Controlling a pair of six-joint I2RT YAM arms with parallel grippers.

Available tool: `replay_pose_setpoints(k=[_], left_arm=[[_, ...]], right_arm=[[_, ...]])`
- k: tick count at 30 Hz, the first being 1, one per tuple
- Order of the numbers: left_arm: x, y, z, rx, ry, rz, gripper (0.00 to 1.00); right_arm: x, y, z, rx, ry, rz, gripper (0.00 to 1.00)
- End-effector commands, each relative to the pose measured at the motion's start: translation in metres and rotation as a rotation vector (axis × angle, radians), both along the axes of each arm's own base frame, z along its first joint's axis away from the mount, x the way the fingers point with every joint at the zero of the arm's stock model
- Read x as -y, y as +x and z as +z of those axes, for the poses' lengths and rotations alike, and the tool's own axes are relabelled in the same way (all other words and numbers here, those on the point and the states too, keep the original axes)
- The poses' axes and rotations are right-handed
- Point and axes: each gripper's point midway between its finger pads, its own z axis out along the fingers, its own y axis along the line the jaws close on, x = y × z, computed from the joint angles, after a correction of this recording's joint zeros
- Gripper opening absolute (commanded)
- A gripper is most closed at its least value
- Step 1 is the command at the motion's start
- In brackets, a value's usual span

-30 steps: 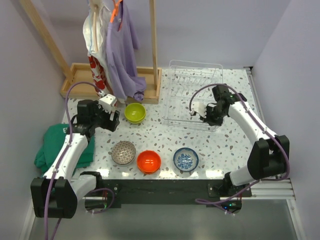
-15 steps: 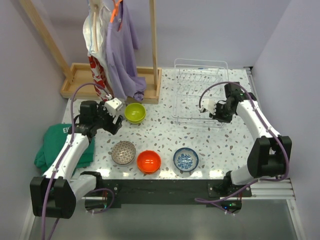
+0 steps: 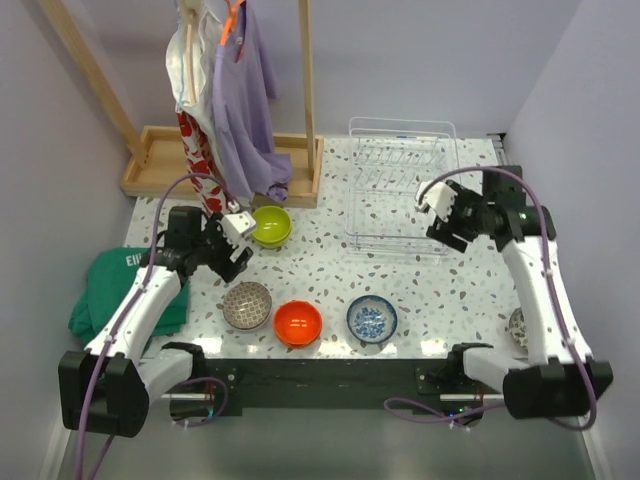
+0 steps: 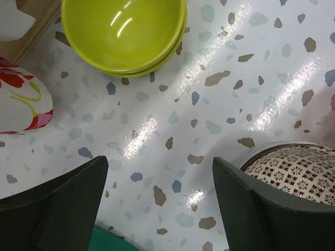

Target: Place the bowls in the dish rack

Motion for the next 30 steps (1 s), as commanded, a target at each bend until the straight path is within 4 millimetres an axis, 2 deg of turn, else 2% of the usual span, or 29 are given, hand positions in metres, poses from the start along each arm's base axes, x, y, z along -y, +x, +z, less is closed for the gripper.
replay_pose_setpoints(k=[1, 2, 3, 4, 5, 6, 9, 13, 16, 20, 21, 25, 30], left_arm=[[0.0, 0.006, 0.012, 0.041, 0.056, -0.079, 0.87], [-0.001, 0.007, 0.013, 0.043, 0.061, -0.08, 0.87], [0.0, 0.008, 0.013, 0.042, 0.065, -0.08, 0.87], [-0.002, 0.01, 0.012, 0.036, 0.073, -0.075, 0.86], [-0.002, 0.013, 0.015, 0.042, 0.076, -0.072, 0.86], [-0.002, 0.014, 0.013, 0.039, 0.08, -0.07, 0.86], [0.001, 0.019, 0.017, 0.064, 0.091, -0.066, 0.86], [0.003, 0.021, 0.015, 0.077, 0.1, -0.071, 0.86], [0.002, 0.022, 0.015, 0.081, 0.114, -0.066, 0.86], [0.001, 0.021, 0.016, 0.071, 0.131, -0.059, 0.86], [0.0, 0.02, 0.016, 0.068, 0.132, -0.056, 0.86], [0.0, 0.016, 0.013, 0.045, 0.135, -0.053, 0.86], [-0.001, 0.012, 0.012, 0.031, 0.125, -0.037, 0.86]], right_arm=[[-0.043, -0.069, -0.014, -0.12, 0.167, 0.156, 0.78], [-0.056, -0.08, -0.021, -0.153, 0.172, 0.19, 0.78], [-0.061, -0.092, -0.037, -0.2, 0.158, 0.214, 0.78], [-0.062, -0.1, -0.044, -0.205, 0.122, 0.235, 0.78], [-0.072, -0.109, -0.049, -0.205, 0.101, 0.3, 0.77], [-0.073, -0.115, -0.059, -0.22, 0.084, 0.323, 0.77], [-0.077, -0.126, -0.071, -0.217, 0.027, 0.436, 0.77], [-0.083, -0.132, -0.09, -0.24, -0.035, 0.555, 0.77], [-0.092, -0.134, -0.105, -0.253, -0.073, 0.644, 0.77], [-0.113, -0.135, -0.121, -0.209, -0.112, 0.768, 0.76], [-0.113, -0.138, -0.13, -0.222, -0.127, 0.783, 0.76], [-0.125, -0.148, -0.139, -0.215, -0.142, 0.87, 0.75], [-0.127, -0.161, -0.145, -0.234, -0.15, 0.924, 0.75]])
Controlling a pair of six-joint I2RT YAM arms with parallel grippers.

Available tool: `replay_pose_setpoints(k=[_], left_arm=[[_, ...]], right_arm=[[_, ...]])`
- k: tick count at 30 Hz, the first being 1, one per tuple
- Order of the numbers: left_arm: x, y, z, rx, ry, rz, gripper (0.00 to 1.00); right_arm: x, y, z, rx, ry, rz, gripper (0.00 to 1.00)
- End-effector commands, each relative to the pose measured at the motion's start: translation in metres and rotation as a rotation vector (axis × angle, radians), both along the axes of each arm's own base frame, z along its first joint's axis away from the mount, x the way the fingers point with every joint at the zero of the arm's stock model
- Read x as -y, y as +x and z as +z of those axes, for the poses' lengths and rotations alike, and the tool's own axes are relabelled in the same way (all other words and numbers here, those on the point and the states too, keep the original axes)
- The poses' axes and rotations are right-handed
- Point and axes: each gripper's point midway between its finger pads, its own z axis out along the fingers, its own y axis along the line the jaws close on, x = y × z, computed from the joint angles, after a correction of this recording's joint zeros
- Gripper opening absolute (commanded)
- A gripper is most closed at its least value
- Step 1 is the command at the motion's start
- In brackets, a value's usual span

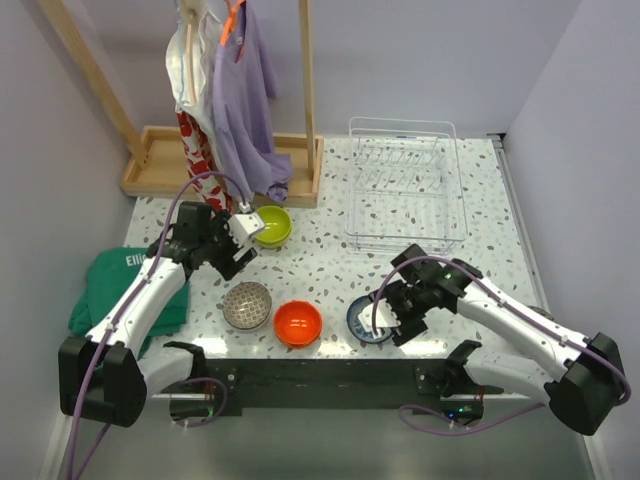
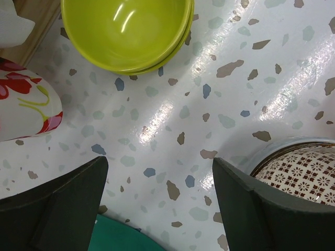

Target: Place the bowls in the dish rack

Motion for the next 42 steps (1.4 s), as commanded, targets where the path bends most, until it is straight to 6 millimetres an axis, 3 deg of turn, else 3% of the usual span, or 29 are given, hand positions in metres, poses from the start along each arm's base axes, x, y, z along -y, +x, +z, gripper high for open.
replay_pose_setpoints(k=[1, 11, 23, 26, 30, 33, 36, 42], left_arm=[[0.003, 0.007, 0.015, 0.039, -0.01, 0.005, 0.86], [0.002, 0.005, 0.012, 0.036, -0.014, 0.017, 0.86], [0.003, 0.002, 0.012, 0.034, -0.029, 0.025, 0.86], [0.004, 0.001, 0.012, 0.033, -0.036, 0.025, 0.86], [0.006, 0.001, 0.014, 0.033, -0.041, 0.016, 0.86], [0.007, 0.003, 0.018, 0.038, -0.038, -0.005, 0.86], [0.009, 0.006, 0.024, 0.05, -0.033, -0.027, 0.86], [0.019, 0.004, 0.031, 0.065, -0.027, -0.089, 0.84]], right_arm=[[-0.006, -0.002, -0.001, 0.044, 0.018, 0.074, 0.75], [-0.001, -0.017, -0.014, 0.021, -0.02, 0.14, 0.65], [-0.011, -0.013, -0.025, 0.033, -0.009, 0.117, 0.49], [-0.02, -0.009, -0.024, 0.051, 0.011, 0.089, 0.4], [-0.026, -0.015, -0.023, 0.037, -0.007, 0.094, 0.17], [-0.027, -0.016, -0.016, 0.02, -0.023, 0.074, 0.09], [-0.032, -0.013, 0.005, 0.023, 0.01, 0.035, 0.0], [-0.056, -0.007, 0.063, -0.026, 0.115, -0.124, 0.0]])
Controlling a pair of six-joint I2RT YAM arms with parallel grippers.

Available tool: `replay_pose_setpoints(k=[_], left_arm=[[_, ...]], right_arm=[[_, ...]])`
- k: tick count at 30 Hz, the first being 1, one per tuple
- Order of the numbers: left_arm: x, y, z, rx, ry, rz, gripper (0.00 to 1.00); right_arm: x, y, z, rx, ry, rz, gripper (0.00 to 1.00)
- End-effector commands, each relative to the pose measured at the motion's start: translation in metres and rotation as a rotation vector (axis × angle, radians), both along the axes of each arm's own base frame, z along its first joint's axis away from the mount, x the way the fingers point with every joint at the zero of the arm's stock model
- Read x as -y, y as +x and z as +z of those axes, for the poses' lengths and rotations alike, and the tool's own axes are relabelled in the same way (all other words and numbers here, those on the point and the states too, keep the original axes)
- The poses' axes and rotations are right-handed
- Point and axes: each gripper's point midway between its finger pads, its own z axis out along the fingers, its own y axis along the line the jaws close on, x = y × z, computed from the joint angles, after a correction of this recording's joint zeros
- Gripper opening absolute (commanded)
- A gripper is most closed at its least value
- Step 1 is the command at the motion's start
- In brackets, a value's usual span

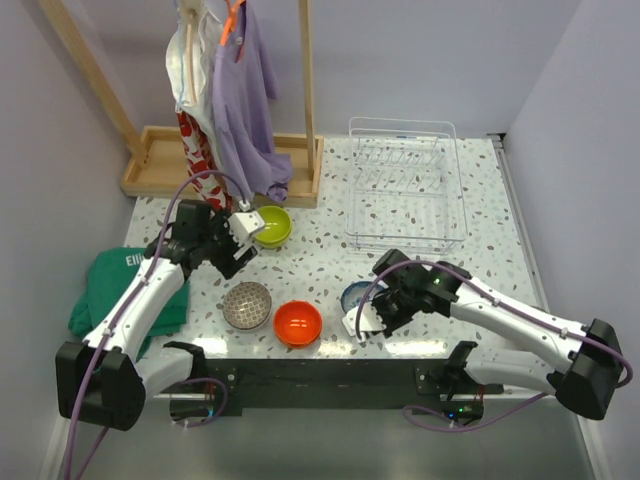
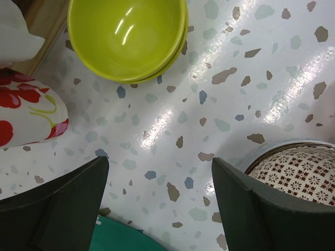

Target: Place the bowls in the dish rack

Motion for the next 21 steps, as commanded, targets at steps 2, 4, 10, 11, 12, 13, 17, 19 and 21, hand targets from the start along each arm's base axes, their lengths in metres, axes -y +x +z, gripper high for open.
replay_pose_setpoints(k=[2, 4, 10, 11, 12, 13, 17, 19, 21], left_arm=[[0.017, 0.005, 0.023, 0.073, 0.004, -0.102, 0.84], [0.023, 0.002, 0.024, 0.084, 0.02, -0.138, 0.84], [0.039, 0.003, 0.038, 0.136, 0.035, -0.196, 0.84], [0.041, 0.005, 0.042, 0.148, 0.034, -0.198, 0.84], [0.046, 0.006, 0.044, 0.156, 0.031, -0.207, 0.84], [0.048, 0.008, 0.044, 0.155, 0.031, -0.206, 0.83], [0.056, 0.018, 0.054, 0.184, 0.026, -0.21, 0.83], [0.062, 0.022, 0.056, 0.192, 0.025, -0.215, 0.83], [0.068, 0.028, 0.065, 0.213, 0.011, -0.208, 0.83]], right_arm=[[-0.034, 0.012, 0.072, -0.032, 0.165, -0.19, 0.0], [-0.046, 0.022, 0.096, -0.018, 0.245, -0.246, 0.0], [-0.061, 0.06, 0.159, -0.093, 0.449, -0.476, 0.0], [-0.056, 0.074, 0.167, -0.125, 0.479, -0.562, 0.0], [-0.057, 0.082, 0.176, -0.14, 0.503, -0.594, 0.0], [-0.059, 0.092, 0.187, -0.153, 0.529, -0.623, 0.0], [-0.058, 0.12, 0.211, -0.247, 0.633, -0.751, 0.0], [-0.059, 0.131, 0.223, -0.262, 0.681, -0.78, 0.0], [-0.057, 0.144, 0.23, -0.314, 0.728, -0.847, 0.0]])
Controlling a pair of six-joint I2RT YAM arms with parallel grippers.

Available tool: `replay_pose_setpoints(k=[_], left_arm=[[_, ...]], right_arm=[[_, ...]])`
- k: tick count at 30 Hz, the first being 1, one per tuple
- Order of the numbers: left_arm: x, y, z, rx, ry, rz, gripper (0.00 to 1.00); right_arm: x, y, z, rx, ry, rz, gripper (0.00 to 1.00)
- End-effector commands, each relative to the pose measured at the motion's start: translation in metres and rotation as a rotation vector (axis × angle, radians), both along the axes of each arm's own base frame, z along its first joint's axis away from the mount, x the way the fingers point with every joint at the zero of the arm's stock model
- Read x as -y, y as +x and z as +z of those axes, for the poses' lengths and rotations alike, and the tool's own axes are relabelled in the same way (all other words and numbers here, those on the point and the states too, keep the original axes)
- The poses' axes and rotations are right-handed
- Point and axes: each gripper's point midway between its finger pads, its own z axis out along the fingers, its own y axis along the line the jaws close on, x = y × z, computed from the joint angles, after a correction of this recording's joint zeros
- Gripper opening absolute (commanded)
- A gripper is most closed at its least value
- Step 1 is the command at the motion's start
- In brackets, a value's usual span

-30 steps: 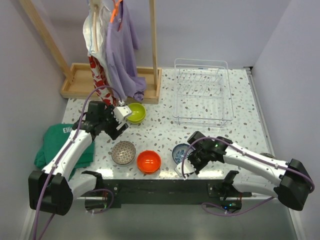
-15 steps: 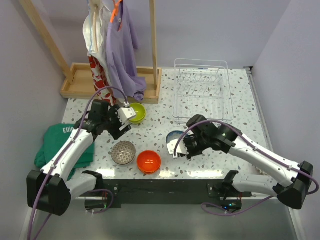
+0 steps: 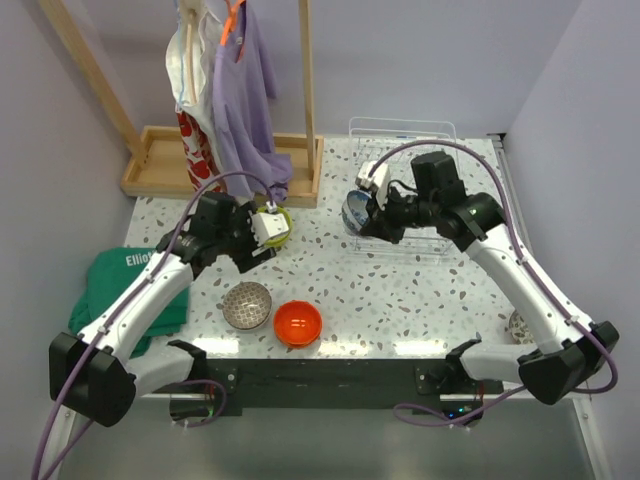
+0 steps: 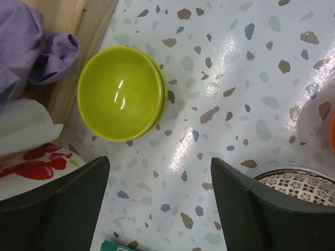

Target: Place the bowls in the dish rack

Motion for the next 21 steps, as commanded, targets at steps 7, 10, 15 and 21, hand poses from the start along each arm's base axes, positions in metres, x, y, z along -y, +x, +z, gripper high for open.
replay_pose_setpoints(k=[7, 10, 15, 21], left_arm=[[0.041, 0.033, 0.04, 0.109, -0.073, -0.018, 0.83], [0.05, 0.034, 0.039, 0.116, -0.068, -0.039, 0.83], [0.064, 0.039, 0.038, 0.117, -0.09, -0.042, 0.83], [0.082, 0.045, 0.041, 0.125, -0.12, -0.045, 0.84]], right_arm=[[0.001, 0.046, 0.061, -0.175, 0.373, -0.205, 0.0], [0.01, 0.058, 0.059, -0.202, 0.404, -0.25, 0.0], [0.022, 0.077, 0.061, -0.264, 0.483, -0.325, 0.0], [0.037, 0.095, 0.052, -0.359, 0.532, -0.385, 0.0]])
